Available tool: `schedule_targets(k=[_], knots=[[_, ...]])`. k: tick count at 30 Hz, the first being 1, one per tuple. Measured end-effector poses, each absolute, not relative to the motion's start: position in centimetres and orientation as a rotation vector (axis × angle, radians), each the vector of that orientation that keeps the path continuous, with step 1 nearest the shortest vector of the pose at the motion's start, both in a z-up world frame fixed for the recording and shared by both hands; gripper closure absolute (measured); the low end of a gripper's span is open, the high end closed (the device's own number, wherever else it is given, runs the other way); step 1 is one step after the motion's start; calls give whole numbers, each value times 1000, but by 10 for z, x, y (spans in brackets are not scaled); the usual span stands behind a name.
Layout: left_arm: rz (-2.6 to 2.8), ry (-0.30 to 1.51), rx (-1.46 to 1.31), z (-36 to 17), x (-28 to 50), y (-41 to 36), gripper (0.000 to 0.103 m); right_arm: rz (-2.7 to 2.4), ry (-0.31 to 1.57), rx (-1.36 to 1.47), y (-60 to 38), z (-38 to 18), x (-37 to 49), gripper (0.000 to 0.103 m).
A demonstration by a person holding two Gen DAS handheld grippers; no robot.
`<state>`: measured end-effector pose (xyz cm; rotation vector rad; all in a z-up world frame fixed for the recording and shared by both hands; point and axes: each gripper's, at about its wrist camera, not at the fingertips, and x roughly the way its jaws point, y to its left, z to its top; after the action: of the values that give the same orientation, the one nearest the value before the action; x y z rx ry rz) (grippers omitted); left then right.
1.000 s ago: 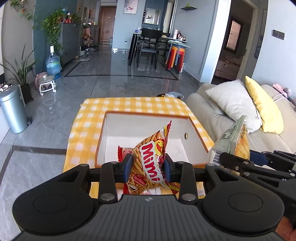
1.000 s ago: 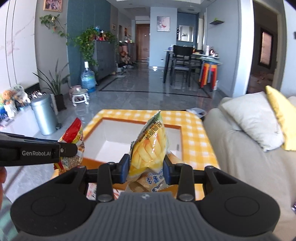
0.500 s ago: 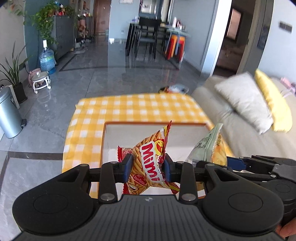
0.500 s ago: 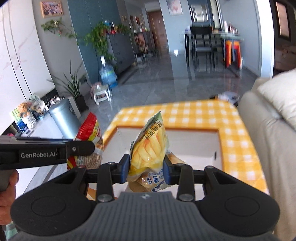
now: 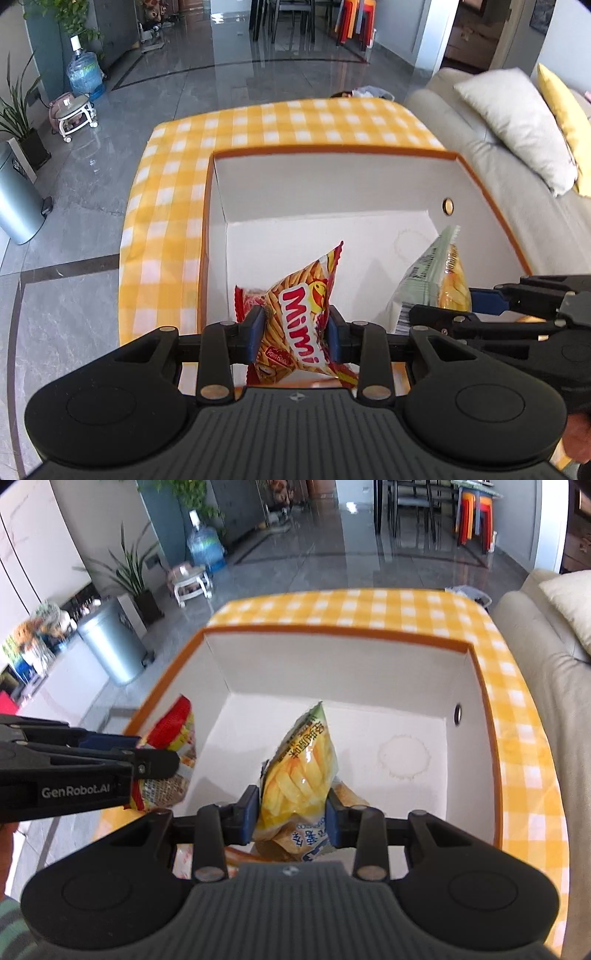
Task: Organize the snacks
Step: 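Carry both bags into the orange box and open both tools to release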
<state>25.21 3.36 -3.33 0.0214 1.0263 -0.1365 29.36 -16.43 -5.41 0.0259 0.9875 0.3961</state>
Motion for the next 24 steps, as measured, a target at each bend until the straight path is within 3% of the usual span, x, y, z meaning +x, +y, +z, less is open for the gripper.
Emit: schedule_targets(k=[24], knots=[[-84, 1230, 91, -51, 257, 22, 65, 509, 1229, -64, -141, -75, 307, 69]])
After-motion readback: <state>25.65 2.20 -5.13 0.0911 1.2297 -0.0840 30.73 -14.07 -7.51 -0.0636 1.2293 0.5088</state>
